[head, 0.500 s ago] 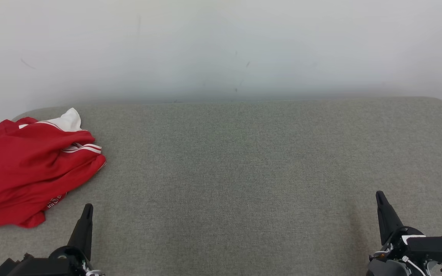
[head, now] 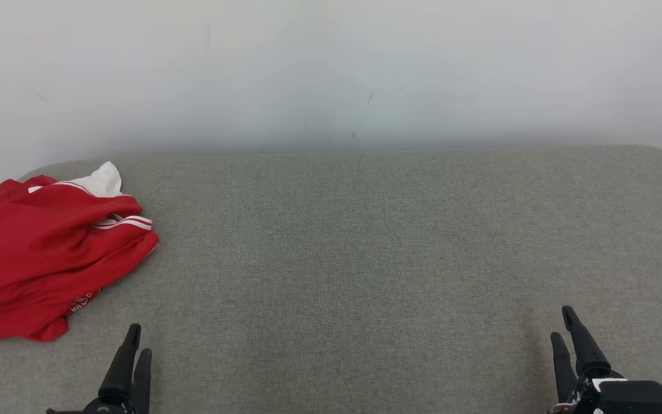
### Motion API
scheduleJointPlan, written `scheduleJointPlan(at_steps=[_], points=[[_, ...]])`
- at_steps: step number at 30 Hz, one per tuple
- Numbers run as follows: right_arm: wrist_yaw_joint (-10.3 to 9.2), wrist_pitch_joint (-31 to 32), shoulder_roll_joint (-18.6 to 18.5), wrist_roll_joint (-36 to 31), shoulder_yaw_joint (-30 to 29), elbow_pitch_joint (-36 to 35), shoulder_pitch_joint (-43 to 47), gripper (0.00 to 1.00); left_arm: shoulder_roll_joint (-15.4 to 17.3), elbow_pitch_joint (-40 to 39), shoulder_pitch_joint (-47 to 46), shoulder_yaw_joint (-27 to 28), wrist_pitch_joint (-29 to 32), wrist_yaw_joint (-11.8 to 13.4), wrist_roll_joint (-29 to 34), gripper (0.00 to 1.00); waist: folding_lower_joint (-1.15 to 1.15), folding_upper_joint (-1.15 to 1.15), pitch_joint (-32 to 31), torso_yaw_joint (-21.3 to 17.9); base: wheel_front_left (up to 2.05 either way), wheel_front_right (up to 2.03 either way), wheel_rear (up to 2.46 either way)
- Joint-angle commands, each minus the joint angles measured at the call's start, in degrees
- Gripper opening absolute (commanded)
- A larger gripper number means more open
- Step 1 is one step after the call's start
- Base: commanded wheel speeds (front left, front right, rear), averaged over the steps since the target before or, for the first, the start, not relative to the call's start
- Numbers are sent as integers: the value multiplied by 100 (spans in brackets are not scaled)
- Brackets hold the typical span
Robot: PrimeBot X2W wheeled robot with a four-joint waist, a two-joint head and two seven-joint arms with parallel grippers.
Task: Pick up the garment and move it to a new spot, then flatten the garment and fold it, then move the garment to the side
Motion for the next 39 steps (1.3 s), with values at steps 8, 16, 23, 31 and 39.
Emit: scheduleJointPlan(at_steps=[8, 16, 23, 31, 39], points=[[10, -266, -11, -452, 159, -282, -108, 100, 27, -259, -98, -9, -267, -21, 410, 100, 0, 0, 11, 11, 0, 0, 0], [12, -474, -13, -1318, 239, -429, -108, 100, 33, -456, -117, 7, -476, 55, 1267, 100, 0, 0, 31, 20, 0, 0, 0], [14, -641, -15, -2136, 332, -536, -105, 100, 38, -650, -90, -41, -642, 158, 2083, 100, 0, 0, 48, 19, 0, 0, 0], [15, -818, -17, -3198, 445, -621, -73, 100, 43, -829, -38, -134, -819, 228, 3163, 100, 0, 0, 62, 21, 0, 0, 0], [17, -982, -18, -4208, 582, -622, -50, 100, 65, -942, 32, -280, -981, 320, 4318, 100, 0, 0, 62, 22, 0, 0, 0]])
